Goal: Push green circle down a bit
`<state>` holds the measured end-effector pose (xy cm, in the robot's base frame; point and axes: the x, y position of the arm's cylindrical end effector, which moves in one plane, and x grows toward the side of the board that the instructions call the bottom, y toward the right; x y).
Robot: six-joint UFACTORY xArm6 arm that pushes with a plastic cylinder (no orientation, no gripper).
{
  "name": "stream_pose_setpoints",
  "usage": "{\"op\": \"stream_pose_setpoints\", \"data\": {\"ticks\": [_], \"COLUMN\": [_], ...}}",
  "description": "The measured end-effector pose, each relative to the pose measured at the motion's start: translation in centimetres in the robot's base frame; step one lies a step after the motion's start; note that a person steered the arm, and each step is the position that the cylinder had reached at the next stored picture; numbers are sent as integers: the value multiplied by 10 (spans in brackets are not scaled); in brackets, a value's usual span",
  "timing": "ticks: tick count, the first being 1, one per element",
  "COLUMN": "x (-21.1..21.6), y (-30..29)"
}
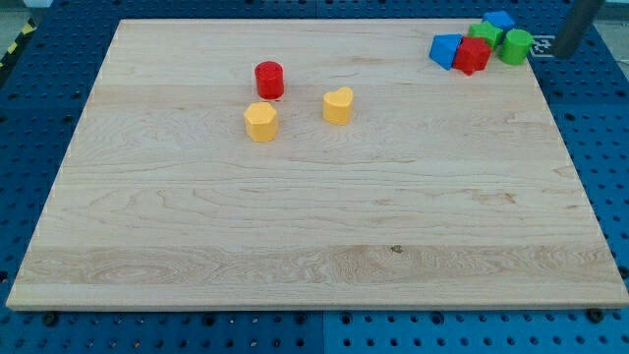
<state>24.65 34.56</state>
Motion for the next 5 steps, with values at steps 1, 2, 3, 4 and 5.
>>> {"op": "stream_pose_setpoints", "data": {"ticks": [1,2,3,4,5], "x": [-30,-30,-15,10,23], "y": [0,-19,-31,-45,-53]}}
